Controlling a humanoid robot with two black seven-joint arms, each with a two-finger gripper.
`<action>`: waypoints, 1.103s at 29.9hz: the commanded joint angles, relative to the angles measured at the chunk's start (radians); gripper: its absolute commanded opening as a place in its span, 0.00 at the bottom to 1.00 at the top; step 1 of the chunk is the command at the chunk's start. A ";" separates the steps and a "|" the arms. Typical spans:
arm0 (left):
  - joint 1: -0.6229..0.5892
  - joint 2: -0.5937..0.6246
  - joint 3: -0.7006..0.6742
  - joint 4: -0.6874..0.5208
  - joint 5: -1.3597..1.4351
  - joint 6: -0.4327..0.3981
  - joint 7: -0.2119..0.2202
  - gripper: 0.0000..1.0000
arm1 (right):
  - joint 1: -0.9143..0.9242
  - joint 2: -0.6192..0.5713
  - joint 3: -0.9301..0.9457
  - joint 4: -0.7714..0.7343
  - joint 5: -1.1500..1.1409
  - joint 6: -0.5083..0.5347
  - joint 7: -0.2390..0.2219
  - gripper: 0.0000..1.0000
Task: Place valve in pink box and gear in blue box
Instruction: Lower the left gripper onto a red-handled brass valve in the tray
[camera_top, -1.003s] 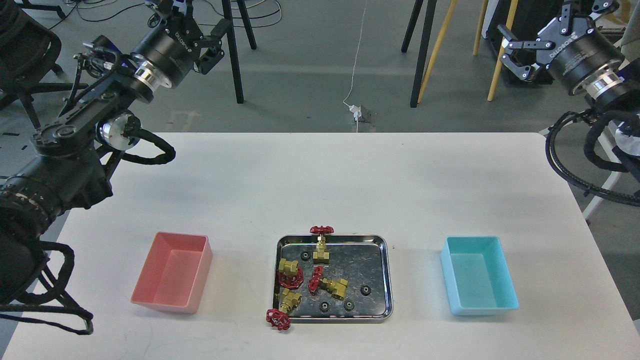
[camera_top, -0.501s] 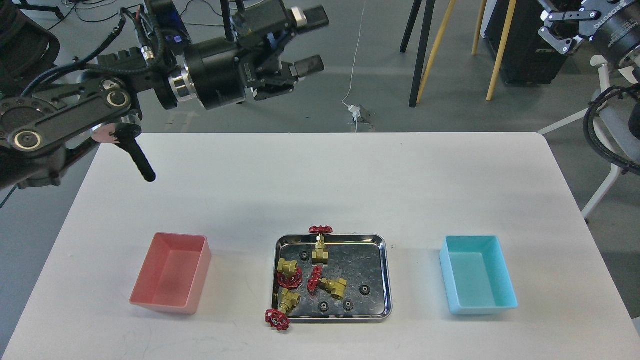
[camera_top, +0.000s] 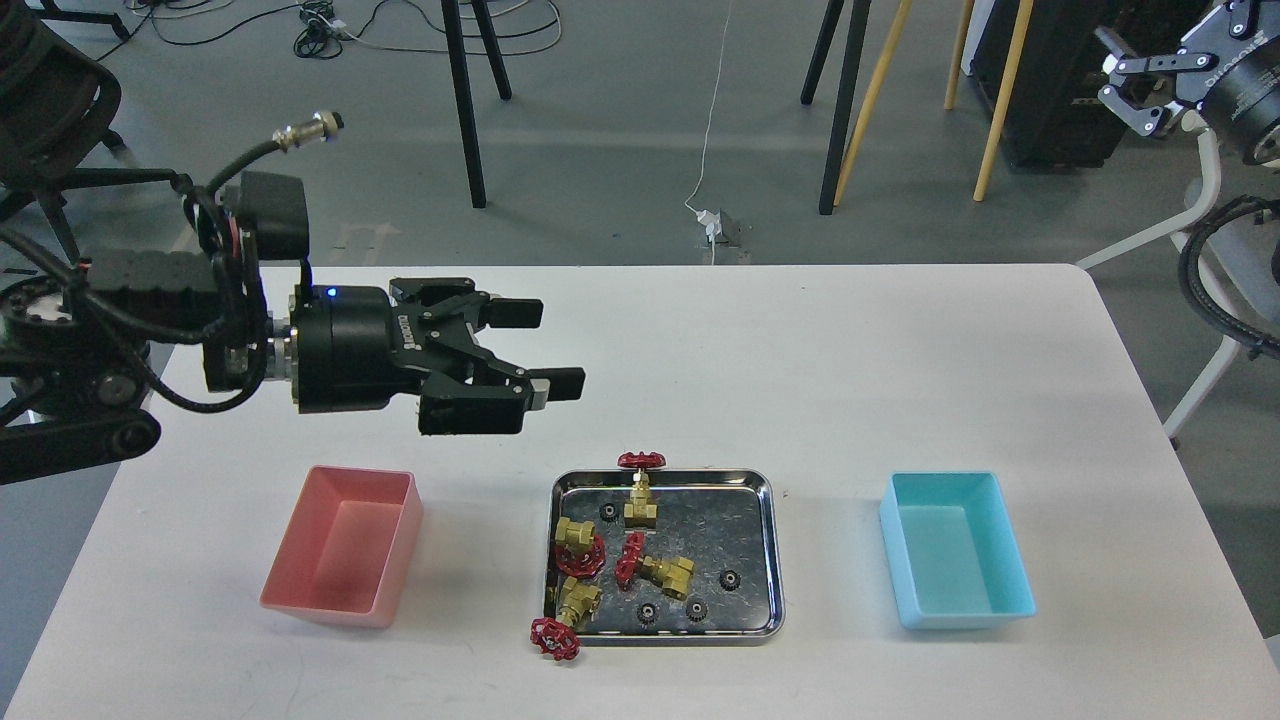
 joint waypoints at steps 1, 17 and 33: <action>0.061 -0.038 0.038 0.087 0.183 0.096 0.000 0.99 | -0.001 0.004 -0.001 -0.001 0.001 0.000 -0.001 0.99; 0.388 -0.350 -0.005 0.535 0.443 0.190 0.000 0.99 | -0.010 0.027 -0.014 0.001 -0.001 0.000 -0.007 0.99; 0.448 -0.457 -0.011 0.598 0.435 0.184 0.000 0.98 | -0.022 0.016 -0.017 -0.001 -0.001 0.000 -0.007 0.99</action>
